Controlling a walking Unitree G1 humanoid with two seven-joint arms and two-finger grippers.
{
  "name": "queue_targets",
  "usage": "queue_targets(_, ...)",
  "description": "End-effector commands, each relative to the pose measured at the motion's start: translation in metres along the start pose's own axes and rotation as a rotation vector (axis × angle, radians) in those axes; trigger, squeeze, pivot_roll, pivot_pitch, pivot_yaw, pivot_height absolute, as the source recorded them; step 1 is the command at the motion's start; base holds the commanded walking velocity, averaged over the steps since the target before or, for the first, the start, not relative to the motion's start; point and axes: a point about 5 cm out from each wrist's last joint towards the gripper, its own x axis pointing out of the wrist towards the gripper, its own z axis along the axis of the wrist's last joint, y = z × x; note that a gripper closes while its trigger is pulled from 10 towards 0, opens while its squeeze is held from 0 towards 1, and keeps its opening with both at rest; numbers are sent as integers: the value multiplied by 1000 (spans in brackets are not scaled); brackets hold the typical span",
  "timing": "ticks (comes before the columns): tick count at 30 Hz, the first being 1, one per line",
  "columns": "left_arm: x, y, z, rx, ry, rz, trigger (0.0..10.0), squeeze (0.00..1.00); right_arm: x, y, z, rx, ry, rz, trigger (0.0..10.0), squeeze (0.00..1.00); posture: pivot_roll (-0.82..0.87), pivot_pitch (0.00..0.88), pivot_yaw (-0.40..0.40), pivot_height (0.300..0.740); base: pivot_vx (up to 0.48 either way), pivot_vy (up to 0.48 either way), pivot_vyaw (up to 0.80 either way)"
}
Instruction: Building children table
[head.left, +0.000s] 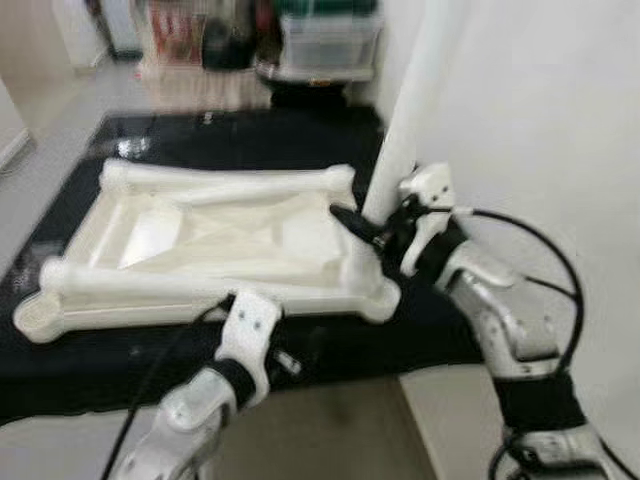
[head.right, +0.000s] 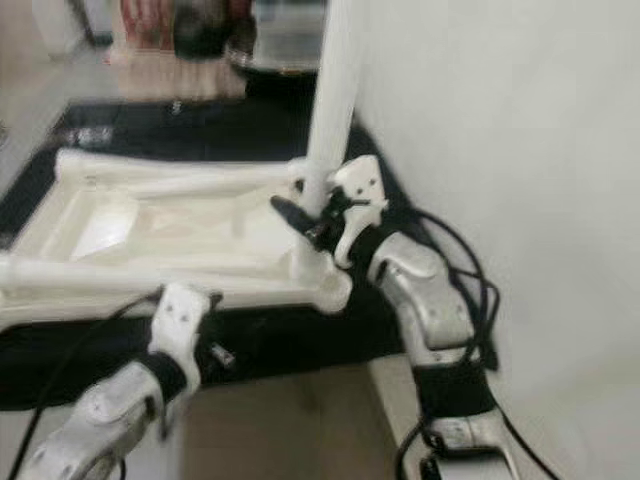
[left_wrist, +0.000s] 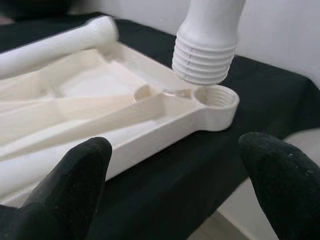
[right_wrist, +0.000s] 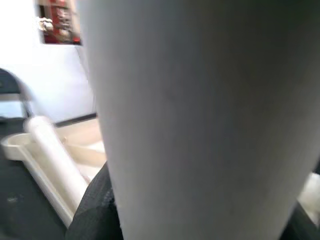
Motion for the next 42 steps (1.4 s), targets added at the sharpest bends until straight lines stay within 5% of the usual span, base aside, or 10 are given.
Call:
queue_targets(1,1,3,-5,11,16,19,10000,0,2,3,3,-5,-14,11,10000,0,-73,67,-48,740,0,0,0)
queue_targets(28,-1,6,-12,-39,-20,11,10000,0,5,10,-2,7,2,25,10000,0,-80,78,-52,740,0,-69,0)
queue_targets(42,1,14,-20,-29,48,89,10000,0,5,15,-3,7,7,39,10000,0,-66,92,-43,740,0,54,0)
